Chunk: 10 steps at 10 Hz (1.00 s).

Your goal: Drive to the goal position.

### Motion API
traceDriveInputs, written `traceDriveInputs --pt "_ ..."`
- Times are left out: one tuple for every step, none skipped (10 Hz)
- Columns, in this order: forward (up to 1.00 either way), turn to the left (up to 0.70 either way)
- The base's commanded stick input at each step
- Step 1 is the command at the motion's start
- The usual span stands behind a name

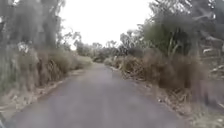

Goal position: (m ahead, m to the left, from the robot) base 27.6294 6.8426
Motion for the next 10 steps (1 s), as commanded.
traceDriveInputs --pt "1.0 0.0" --pt "1.0 0.0" --pt "1.0 0.0" --pt "1.0 0.0" --pt "1.0 0.0" --pt "1.0 0.0" --pt "1.0 0.0" --pt "1.0 0.0" --pt "1.0 0.0" --pt "1.0 0.0"
